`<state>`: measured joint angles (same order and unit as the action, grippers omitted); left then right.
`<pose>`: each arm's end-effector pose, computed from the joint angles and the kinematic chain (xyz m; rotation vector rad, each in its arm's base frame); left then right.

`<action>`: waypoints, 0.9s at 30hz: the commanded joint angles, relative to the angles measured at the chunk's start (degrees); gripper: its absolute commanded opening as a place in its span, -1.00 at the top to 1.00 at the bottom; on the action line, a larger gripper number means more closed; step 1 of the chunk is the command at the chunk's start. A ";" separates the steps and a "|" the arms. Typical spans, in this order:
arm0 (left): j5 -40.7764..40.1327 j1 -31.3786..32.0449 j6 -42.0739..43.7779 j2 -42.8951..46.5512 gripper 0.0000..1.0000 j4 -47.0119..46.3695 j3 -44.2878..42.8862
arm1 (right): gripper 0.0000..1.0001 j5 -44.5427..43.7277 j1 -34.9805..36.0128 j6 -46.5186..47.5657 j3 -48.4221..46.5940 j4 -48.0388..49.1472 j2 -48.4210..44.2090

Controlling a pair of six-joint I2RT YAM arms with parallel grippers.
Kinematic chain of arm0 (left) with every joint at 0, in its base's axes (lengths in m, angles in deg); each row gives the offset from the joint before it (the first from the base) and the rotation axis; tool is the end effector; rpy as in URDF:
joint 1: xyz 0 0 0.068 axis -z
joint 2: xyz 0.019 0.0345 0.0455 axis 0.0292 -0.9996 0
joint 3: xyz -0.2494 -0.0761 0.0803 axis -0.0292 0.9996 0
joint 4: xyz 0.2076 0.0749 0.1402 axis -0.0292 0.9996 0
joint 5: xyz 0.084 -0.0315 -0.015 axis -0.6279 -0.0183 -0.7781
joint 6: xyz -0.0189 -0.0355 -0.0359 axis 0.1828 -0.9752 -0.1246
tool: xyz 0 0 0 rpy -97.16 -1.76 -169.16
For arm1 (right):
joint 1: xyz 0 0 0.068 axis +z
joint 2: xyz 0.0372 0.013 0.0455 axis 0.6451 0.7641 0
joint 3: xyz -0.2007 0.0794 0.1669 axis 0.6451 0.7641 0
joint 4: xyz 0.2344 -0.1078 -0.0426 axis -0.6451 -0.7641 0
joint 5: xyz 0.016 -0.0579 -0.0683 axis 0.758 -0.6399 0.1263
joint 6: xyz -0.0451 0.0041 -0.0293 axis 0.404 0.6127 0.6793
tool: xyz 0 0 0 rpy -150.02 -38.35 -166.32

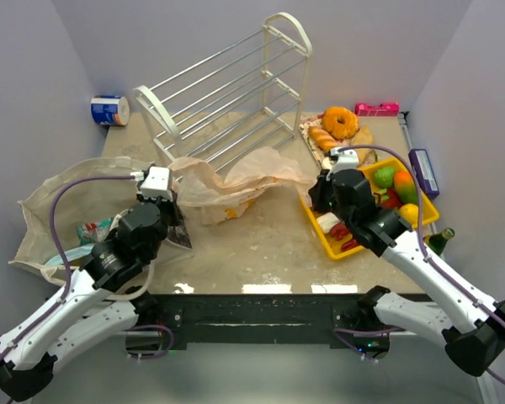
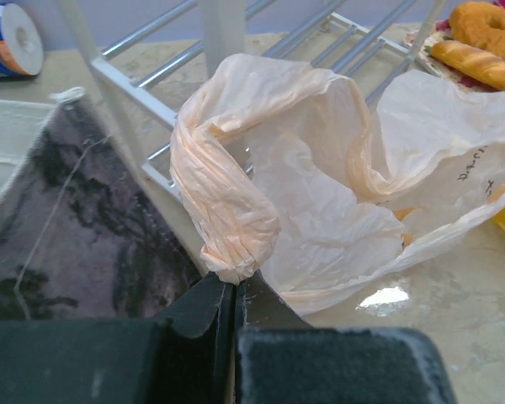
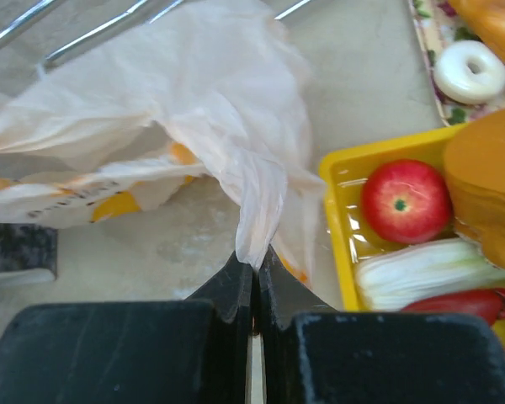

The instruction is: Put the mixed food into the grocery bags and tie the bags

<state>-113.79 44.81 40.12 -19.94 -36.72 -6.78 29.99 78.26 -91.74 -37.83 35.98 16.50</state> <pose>0.1210 -0.0852 0.3363 0.0410 1.7905 -0.1406 0.1764 0.1252 0.3360 -0.0586 2.0163 0.4016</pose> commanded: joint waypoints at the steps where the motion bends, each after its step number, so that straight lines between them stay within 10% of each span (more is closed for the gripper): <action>1: -7.05 -0.24 1.70 3.27 1.00 3.09 -1.46 | 1.00 -3.31 -4.41 -0.95 -0.84 -4.21 -1.12; 13: 2.86 -0.16 6.51 4.87 1.00 -0.76 1.27 | 0.99 -14.23 -7.32 0.63 -6.99 -11.42 -5.95; 15: 11.00 -0.24 8.02 4.34 1.00 -4.19 1.45 | 0.61 -9.16 -7.24 1.16 -7.87 -11.17 -6.66; 16: 13.66 -0.24 8.72 3.47 1.00 -5.33 1.53 | -0.09 -7.13 -7.32 1.42 -8.14 -10.29 -6.75; 19: 21.14 -0.24 8.73 1.45 1.00 -8.76 1.53 | -0.64 0.61 -7.24 2.82 -10.59 -10.20 -6.39; 27: 27.22 -0.16 6.89 -0.76 1.00 -13.69 2.59 | -0.21 19.00 -3.92 2.13 -9.98 3.50 -7.10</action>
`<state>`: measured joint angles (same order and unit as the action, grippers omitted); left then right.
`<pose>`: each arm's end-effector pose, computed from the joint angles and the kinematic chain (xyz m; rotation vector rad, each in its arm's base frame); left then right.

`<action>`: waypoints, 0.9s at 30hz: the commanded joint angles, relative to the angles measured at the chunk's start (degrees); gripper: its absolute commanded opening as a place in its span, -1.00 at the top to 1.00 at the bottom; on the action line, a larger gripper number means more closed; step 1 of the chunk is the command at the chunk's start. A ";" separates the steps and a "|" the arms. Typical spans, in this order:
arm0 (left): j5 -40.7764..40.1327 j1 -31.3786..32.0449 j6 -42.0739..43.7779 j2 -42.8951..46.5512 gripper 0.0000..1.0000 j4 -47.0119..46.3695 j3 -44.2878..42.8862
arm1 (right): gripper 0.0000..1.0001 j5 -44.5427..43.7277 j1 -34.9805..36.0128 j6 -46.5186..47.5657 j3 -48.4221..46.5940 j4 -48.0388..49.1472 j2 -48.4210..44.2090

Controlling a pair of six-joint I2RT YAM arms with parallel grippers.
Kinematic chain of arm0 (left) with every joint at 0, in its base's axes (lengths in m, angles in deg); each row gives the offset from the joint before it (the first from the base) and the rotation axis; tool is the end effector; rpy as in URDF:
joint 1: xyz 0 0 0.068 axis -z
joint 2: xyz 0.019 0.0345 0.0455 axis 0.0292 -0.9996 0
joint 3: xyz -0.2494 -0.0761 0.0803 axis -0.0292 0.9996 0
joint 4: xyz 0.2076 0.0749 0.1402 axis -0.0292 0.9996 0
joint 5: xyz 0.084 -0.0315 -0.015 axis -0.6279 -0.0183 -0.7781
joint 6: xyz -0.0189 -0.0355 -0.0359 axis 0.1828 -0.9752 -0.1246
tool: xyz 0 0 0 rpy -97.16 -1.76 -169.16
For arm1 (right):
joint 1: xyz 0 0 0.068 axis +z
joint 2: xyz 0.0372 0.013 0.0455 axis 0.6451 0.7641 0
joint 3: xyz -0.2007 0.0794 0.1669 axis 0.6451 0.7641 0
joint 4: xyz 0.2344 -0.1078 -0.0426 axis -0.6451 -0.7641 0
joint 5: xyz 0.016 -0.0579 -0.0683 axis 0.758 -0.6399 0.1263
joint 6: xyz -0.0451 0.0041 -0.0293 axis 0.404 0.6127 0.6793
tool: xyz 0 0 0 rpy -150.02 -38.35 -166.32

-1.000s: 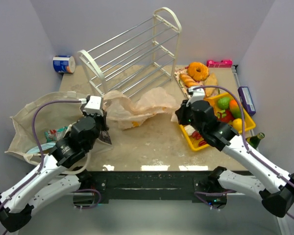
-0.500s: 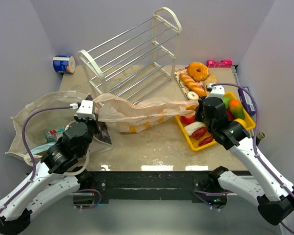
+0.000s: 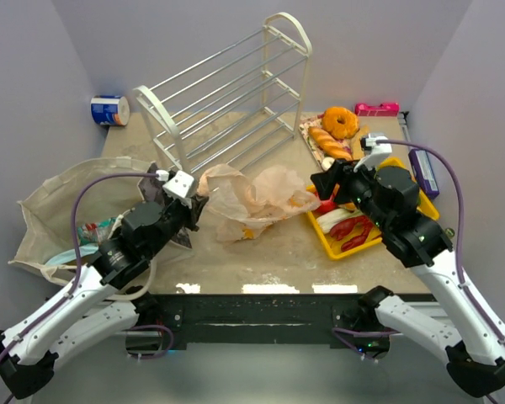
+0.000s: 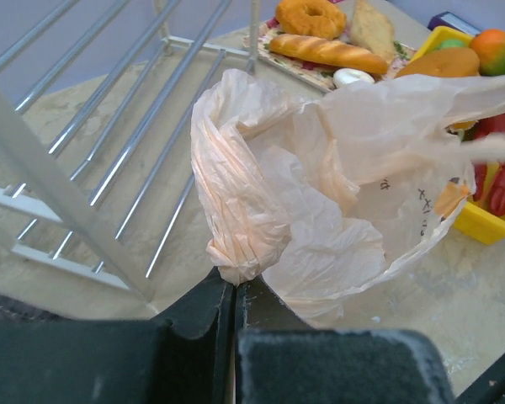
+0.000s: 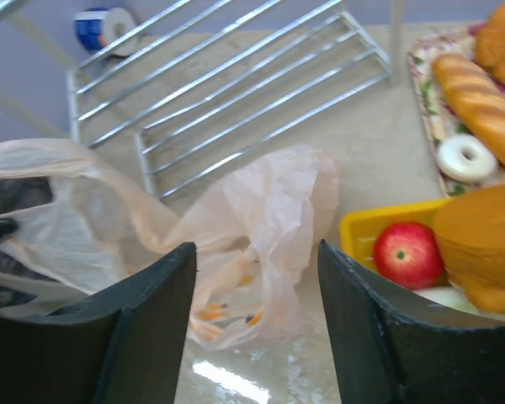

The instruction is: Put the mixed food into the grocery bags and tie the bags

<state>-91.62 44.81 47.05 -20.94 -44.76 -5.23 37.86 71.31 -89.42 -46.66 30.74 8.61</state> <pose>0.1228 -0.1041 0.3380 0.3921 1.7140 -0.4345 0.1490 0.0836 0.4026 -0.0381 1.8410 0.5121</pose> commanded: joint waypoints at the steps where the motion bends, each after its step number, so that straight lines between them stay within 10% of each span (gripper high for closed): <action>1: 4.80 -0.24 -0.04 0.42 1.00 -5.65 1.30 | -0.20 7.21 4.97 -0.28 -1.15 9.63 1.23; 6: 4.01 -0.16 0.13 1.39 1.00 -5.47 2.53 | -0.33 2.05 14.48 2.18 -1.94 12.80 5.00; 13: 3.57 -0.24 0.31 1.91 1.00 -4.95 2.79 | 0.18 11.48 18.96 -4.14 0.34 24.21 14.40; 27: 6.55 -0.24 1.10 3.76 1.00 -5.65 3.41 | 0.47 6.56 21.24 -9.77 0.87 29.68 33.82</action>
<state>-86.90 44.81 47.07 -18.23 -47.45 -2.30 47.63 91.00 -97.77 -45.64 57.66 37.51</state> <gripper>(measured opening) 0.020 0.272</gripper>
